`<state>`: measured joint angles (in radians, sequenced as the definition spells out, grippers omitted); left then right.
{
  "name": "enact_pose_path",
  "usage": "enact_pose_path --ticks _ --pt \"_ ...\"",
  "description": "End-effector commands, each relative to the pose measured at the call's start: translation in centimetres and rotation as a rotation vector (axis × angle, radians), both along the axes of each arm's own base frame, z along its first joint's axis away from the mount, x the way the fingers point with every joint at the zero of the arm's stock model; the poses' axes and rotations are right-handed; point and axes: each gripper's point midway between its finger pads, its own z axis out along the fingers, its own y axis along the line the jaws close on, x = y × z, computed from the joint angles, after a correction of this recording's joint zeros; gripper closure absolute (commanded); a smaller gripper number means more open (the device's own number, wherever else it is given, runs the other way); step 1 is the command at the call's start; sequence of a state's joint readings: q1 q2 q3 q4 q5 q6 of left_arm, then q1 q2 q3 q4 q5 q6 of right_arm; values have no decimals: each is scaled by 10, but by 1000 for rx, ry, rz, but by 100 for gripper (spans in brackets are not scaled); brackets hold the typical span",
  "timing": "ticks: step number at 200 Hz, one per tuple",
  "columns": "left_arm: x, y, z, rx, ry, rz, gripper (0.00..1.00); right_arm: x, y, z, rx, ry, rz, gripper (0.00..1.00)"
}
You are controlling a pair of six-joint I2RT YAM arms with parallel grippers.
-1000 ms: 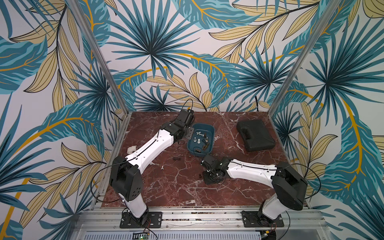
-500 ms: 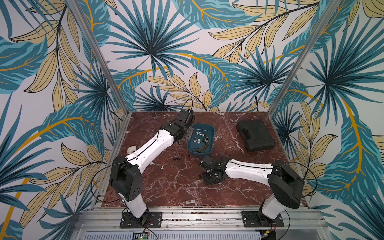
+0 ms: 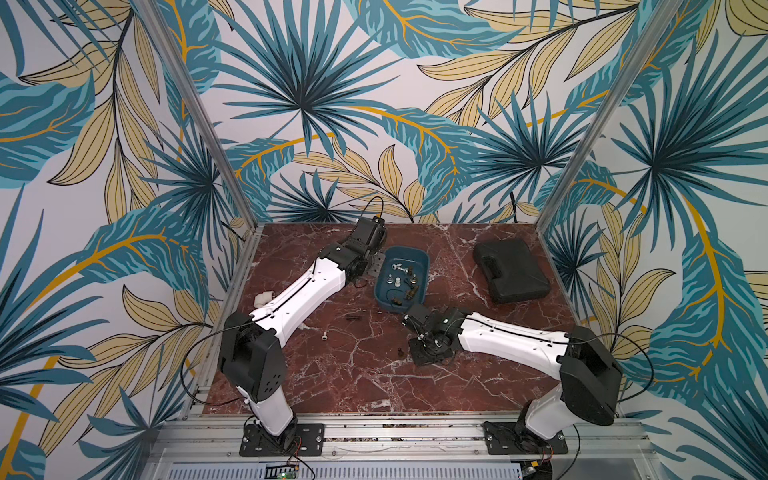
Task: Put the chess pieces into the storage box
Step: Place the chess piece in the storage box.
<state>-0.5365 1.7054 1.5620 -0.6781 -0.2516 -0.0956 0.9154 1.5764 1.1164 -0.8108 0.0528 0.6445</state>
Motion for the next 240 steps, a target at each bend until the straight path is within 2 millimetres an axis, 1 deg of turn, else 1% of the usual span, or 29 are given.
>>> enact_pose_path --ticks 1,18,35,54,62,66,79,94,101,115,137,184,219,240 --pt "4 6 24 -21 -78 13 65 -1 -13 25 -61 -21 51 100" --pt "5 9 30 -25 -93 20 65 9 -7 41 -53 -43 76 100" --pt "4 13 32 -22 -103 31 65 30 2 58 -26 -85 98 100" --pt "2 20 35 -17 -116 48 65 71 9 80 -27 -173 107 100" --pt "0 24 35 -13 -120 54 65 87 15 84 -37 -200 119 100" --pt "0 25 35 -12 -122 58 65 103 10 86 -43 -213 96 100" --pt "-4 31 35 -10 -123 65 65 134 14 86 -43 -235 82 100" --pt "-7 37 35 -5 -122 74 65 165 21 76 -26 -237 69 100" --pt "-8 39 34 -1 -121 77 65 177 25 68 -23 -225 68 100" --pt "-11 44 34 9 -121 85 65 194 30 54 -13 -201 67 100" --pt "-13 49 35 12 -124 93 65 212 31 37 -35 -190 57 99" --pt "-10 46 34 -8 -125 87 65 234 14 8 -57 -157 4 97" --pt "-10 44 31 -14 -116 85 65 247 22 -5 -27 -145 9 96" --pt "-12 47 31 -4 -114 89 65 252 27 -12 -13 -139 13 93"
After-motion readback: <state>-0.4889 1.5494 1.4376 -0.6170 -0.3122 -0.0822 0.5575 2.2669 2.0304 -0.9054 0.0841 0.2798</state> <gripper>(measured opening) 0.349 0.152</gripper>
